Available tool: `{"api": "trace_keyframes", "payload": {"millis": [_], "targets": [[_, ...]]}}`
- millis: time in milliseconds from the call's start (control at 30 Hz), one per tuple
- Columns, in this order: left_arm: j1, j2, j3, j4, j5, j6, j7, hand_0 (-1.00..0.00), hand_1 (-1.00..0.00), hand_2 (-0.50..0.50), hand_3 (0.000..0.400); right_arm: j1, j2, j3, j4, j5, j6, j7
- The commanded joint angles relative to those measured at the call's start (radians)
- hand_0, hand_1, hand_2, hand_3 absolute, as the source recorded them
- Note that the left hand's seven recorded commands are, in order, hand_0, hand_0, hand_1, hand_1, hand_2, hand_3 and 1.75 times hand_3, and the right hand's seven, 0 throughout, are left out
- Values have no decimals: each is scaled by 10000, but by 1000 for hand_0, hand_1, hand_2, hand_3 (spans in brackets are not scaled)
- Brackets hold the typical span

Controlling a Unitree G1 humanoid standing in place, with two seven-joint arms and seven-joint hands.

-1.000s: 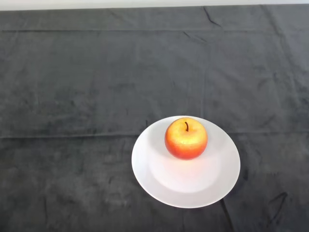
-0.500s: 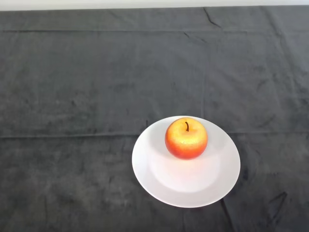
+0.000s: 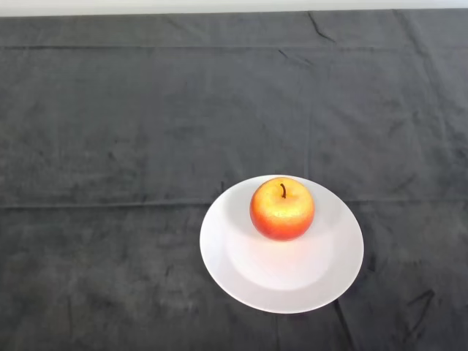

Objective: Move the apple to the plate

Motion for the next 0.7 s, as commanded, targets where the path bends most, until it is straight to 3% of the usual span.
{"api": "trace_keyframes", "payload": {"millis": [33,700], "targets": [[-443,476,375,408,-95,56,-126,0,0,0,0,-106,-252,-142,33,181,-35,45],[-514,393,688,433,203,40,-341,0,0,0,0,-114,-259,-141,53,169,-40,60]]}}
